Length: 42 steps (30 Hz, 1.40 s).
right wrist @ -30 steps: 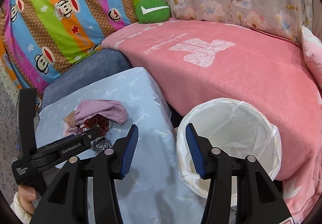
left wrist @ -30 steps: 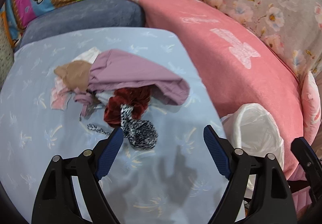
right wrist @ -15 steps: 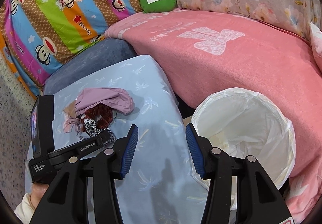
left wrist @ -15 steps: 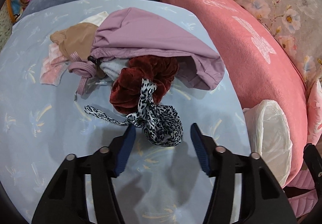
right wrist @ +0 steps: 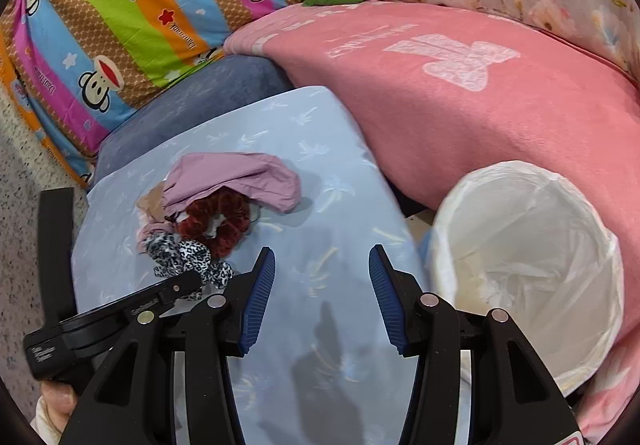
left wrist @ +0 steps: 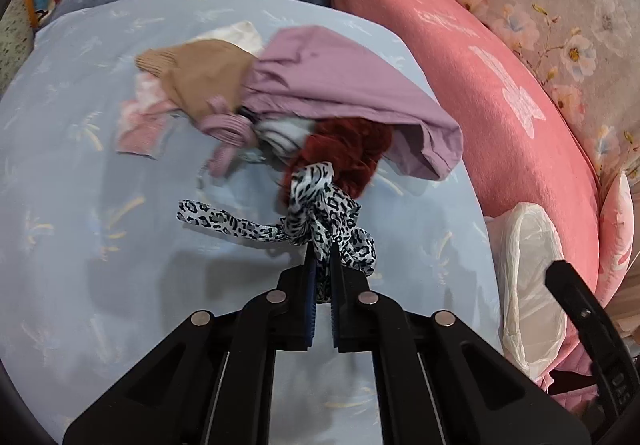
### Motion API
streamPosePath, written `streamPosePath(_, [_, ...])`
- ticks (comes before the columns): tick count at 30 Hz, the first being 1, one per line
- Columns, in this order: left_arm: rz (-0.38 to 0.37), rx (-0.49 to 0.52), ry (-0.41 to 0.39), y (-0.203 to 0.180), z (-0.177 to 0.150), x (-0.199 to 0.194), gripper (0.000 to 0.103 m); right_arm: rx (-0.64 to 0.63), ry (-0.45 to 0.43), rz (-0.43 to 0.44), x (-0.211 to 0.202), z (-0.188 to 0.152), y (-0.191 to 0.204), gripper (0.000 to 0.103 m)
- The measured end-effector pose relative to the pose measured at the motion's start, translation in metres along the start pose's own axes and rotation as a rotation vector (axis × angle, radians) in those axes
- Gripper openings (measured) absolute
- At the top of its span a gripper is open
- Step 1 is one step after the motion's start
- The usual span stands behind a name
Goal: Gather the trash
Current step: 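Grasp the lilac cloth with the right tool while the left tool holds the leopard scrunchie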
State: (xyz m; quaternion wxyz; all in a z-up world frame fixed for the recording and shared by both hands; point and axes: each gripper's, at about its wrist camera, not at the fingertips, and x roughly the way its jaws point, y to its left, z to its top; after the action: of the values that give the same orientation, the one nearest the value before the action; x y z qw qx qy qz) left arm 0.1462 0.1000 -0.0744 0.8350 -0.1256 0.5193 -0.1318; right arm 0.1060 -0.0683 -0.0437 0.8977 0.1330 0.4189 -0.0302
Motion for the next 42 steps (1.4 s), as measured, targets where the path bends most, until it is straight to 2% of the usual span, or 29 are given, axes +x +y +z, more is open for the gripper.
streamPosePath(10, [0.060, -0.048, -0.113, 0.033, 0.018, -0.042, 0.005, -0.048, 0.045, 0.076, 0.036, 0.009, 0.057, 0.049])
streamPosePath(20, [0.129, -0.043, -0.183, 0.056, 0.049, -0.058, 0.005, -0.068, 0.043, 0.119, 0.069, 0.045, 0.110, 0.049])
streamPosePath(24, [0.133, -0.040, -0.194, 0.060, 0.058, -0.059, 0.005, -0.101, 0.055, 0.133, 0.086, 0.055, 0.133, 0.050])
streamPosePath(26, [0.136, -0.036, -0.196, 0.062, 0.060, -0.059, 0.005, -0.116, 0.068, 0.126, 0.098, 0.056, 0.142, 0.058])
streamPosePath(30, [0.139, -0.030, -0.188, 0.064, 0.063, -0.057, 0.006, -0.132, 0.100, 0.102, 0.120, 0.053, 0.149, 0.058])
streamPosePath(31, [0.141, -0.029, -0.186, 0.065, 0.063, -0.056, 0.006, -0.131, 0.108, 0.095, 0.124, 0.052, 0.149, 0.056])
streamPosePath(33, [0.141, -0.030, -0.179, 0.066, 0.064, -0.054, 0.006, -0.134, 0.118, 0.083, 0.131, 0.049, 0.146, 0.044])
streamPosePath(35, [0.142, -0.030, -0.171, 0.066, 0.064, -0.052, 0.005, -0.144, 0.126, 0.076, 0.134, 0.047, 0.145, 0.022])
streamPosePath(36, [0.143, -0.030, -0.168, 0.066, 0.064, -0.051, 0.006, -0.143, 0.129, 0.079, 0.135, 0.047, 0.144, 0.018])
streamPosePath(38, [0.144, -0.028, -0.163, 0.064, 0.063, -0.050, 0.005, -0.134, 0.128, 0.090, 0.132, 0.048, 0.142, 0.003])
streamPosePath(42, [0.140, -0.017, -0.164, 0.056, 0.062, -0.051, 0.005, -0.130, 0.098, 0.100, 0.116, 0.051, 0.137, 0.001])
